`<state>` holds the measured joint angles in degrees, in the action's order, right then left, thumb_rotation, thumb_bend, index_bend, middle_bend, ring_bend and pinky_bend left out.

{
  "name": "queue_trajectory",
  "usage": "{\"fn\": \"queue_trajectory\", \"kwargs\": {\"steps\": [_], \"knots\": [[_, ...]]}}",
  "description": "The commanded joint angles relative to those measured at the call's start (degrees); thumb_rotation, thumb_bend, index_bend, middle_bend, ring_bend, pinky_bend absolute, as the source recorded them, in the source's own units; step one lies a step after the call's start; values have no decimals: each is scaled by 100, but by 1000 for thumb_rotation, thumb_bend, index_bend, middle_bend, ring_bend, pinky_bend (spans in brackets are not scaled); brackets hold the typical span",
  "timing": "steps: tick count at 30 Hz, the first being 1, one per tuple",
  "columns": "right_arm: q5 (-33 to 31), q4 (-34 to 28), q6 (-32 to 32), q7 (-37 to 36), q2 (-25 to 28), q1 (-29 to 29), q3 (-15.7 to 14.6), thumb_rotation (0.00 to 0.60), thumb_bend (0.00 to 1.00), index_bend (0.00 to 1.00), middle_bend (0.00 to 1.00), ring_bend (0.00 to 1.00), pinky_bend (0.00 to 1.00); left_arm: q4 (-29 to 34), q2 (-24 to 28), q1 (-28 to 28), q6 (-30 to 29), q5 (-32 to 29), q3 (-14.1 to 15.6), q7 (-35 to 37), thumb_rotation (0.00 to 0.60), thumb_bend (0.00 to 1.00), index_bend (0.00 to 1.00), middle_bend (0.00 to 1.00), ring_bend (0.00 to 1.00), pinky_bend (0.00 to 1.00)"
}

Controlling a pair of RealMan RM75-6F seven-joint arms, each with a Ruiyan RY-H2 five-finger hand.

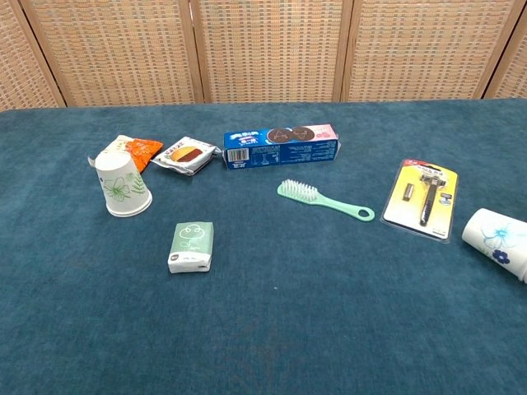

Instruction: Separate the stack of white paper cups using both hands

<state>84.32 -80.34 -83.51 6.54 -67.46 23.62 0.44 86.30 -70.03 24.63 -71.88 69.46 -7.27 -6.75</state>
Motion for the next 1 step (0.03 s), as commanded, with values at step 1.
{"fn": "queue_trajectory", "kwargs": {"steps": [1], "knots": [[-302, -74, -173, -69, -235, -329, 122, 600, 0, 0, 0, 0, 0, 476, 197, -385, -367, -142, 153, -173, 600, 88, 0, 0, 0, 0]]}}
